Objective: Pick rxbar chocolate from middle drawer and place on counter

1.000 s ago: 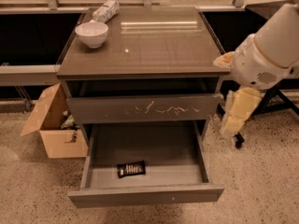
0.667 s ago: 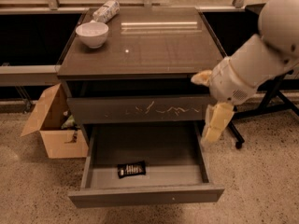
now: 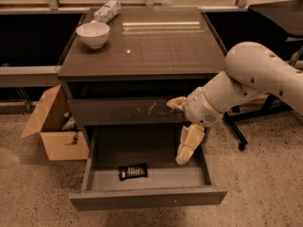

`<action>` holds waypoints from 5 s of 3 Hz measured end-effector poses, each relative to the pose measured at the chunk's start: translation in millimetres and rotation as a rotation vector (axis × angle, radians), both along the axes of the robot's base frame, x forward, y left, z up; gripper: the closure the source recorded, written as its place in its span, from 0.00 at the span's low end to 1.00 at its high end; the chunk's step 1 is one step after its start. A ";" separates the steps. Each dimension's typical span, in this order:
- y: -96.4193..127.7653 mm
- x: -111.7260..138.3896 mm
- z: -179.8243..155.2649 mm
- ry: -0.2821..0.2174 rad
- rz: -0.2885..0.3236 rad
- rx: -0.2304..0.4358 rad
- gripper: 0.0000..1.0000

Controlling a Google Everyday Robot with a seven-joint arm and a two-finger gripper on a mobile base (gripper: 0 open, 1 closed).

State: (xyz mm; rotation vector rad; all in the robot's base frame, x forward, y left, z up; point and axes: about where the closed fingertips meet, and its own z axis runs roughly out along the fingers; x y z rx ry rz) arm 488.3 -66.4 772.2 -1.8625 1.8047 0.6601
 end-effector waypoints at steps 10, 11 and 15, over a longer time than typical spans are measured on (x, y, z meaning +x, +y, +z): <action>142.6 73.7 -352.0 0.097 0.102 -0.309 0.00; 141.4 83.1 -369.7 0.078 0.104 -0.303 0.00; 139.0 92.5 -383.3 0.057 0.093 -0.331 0.25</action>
Offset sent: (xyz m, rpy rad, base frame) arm 0.0209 0.0489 -0.1373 0.0853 0.1523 0.1246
